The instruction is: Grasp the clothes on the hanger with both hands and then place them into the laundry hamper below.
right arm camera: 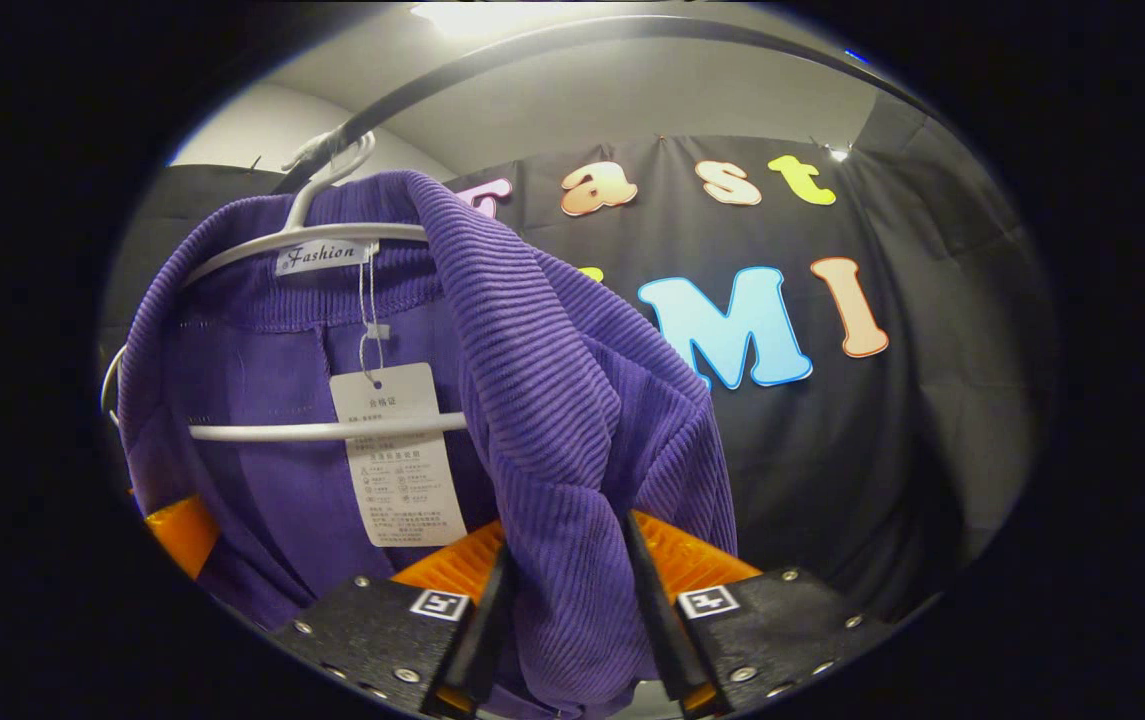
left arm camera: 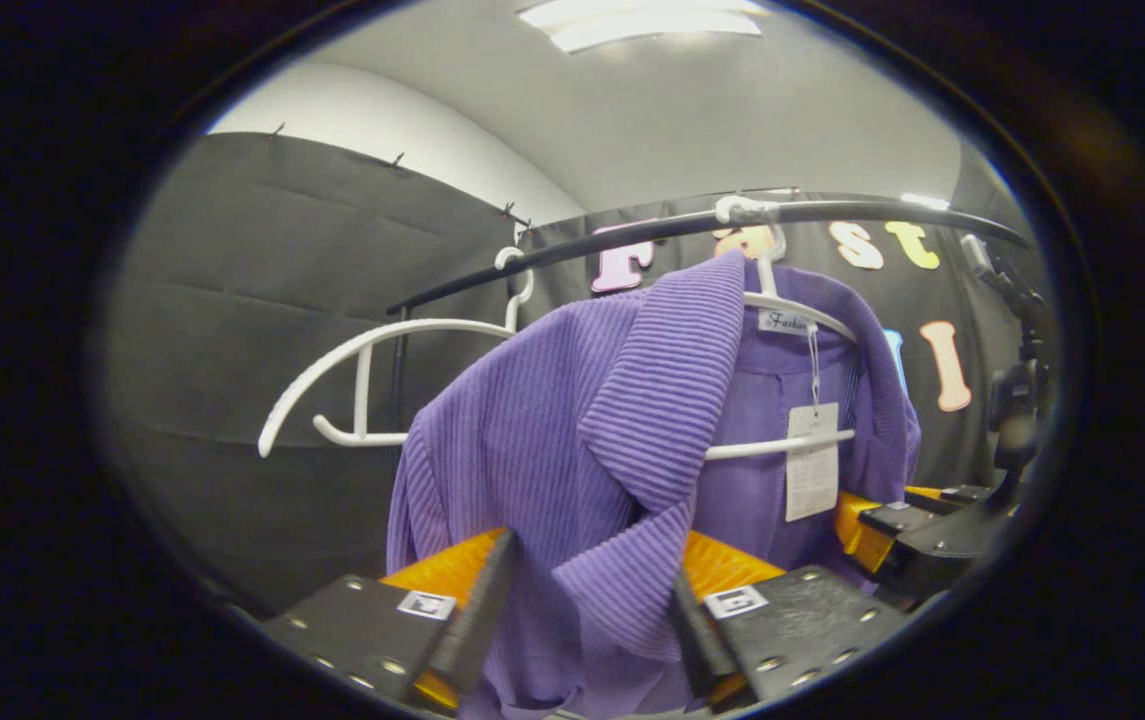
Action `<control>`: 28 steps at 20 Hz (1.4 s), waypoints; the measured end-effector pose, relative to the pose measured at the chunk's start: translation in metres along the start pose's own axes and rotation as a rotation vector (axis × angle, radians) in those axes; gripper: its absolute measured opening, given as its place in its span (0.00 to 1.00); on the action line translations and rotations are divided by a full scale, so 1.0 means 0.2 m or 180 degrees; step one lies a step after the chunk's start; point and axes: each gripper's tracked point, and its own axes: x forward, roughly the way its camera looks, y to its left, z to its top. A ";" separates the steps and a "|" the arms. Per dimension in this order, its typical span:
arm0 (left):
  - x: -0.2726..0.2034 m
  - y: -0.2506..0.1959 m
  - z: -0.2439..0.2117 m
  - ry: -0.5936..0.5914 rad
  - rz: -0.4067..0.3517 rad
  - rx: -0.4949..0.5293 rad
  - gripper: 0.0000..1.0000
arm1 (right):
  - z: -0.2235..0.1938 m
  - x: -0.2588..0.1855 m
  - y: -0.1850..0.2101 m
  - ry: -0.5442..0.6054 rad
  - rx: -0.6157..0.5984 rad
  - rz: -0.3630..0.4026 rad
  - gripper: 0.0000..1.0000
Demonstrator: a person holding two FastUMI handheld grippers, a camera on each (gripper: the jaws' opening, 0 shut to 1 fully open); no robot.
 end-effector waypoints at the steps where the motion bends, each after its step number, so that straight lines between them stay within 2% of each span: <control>1: 0.00 0.00 0.01 0.0003 -0.0040 0.0013 0.71 | 0.02 -0.02 -0.01 -0.0043 -0.0046 -0.0011 0.35; 3: -0.03 -0.02 0.01 0.0031 -0.0167 -0.0002 0.50 | 0.10 -0.08 -0.03 -0.0252 -0.0142 -0.0008 0.09; 4: -0.03 -0.01 0.01 0.0032 -0.0180 -0.0008 0.24 | 0.13 -0.11 -0.03 -0.0342 -0.0185 0.0010 0.07; 8: -0.06 0.00 0.07 0.0001 -0.0202 0.0030 0.00 | 0.32 -0.18 -0.15 -0.0707 -0.0315 -0.0082 0.05; 9: -0.08 0.02 0.10 -0.0023 -0.0213 0.0017 0.04 | 0.37 -0.21 -0.17 -0.0792 -0.0313 -0.0122 0.06; 13: -0.20 0.14 0.27 -0.0209 -0.0177 0.0101 0.04 | 0.58 -0.28 -0.28 -0.1105 -0.0324 -0.0266 0.06; 14: -0.21 0.16 0.32 -0.0262 -0.0155 0.0133 0.00 | 0.64 -0.27 -0.31 -0.1197 -0.0361 -0.0304 0.06; 15: -0.22 0.19 0.37 -0.0302 -0.0131 0.0149 0.07 | 0.69 -0.27 -0.33 -0.1275 -0.0405 -0.0333 0.06; 17: -0.22 0.27 0.43 -0.0360 -0.0086 0.0172 0.08 | 0.77 -0.28 -0.35 -0.1395 -0.0504 -0.0368 0.06; 18: -0.22 0.30 0.47 -0.0372 -0.0065 0.0178 0.00 | 0.79 -0.28 -0.36 -0.1452 -0.0568 -0.0380 0.06; 20: -0.22 0.35 0.52 -0.0393 -0.0042 0.0206 0.04 | 0.85 -0.27 -0.39 -0.1551 -0.0683 -0.0407 0.05; 21: -0.22 0.37 0.53 -0.0398 -0.0040 0.0234 0.00 | 0.87 -0.25 -0.41 -0.1599 -0.0733 -0.0416 0.05; 23: -0.19 0.40 0.55 -0.0380 -0.0076 0.0318 0.00 | 0.91 -0.21 -0.44 -0.1672 -0.0811 -0.0435 0.04; 24: -0.17 0.41 0.56 -0.0354 -0.0108 0.0335 0.08 | 0.92 -0.19 -0.45 -0.1670 -0.0828 -0.0439 0.06; 28: -0.13 0.46 0.63 -0.0305 -0.0256 0.0414 0.08 | 0.87 -0.09 -0.48 -0.1575 -0.0892 -0.0448 0.06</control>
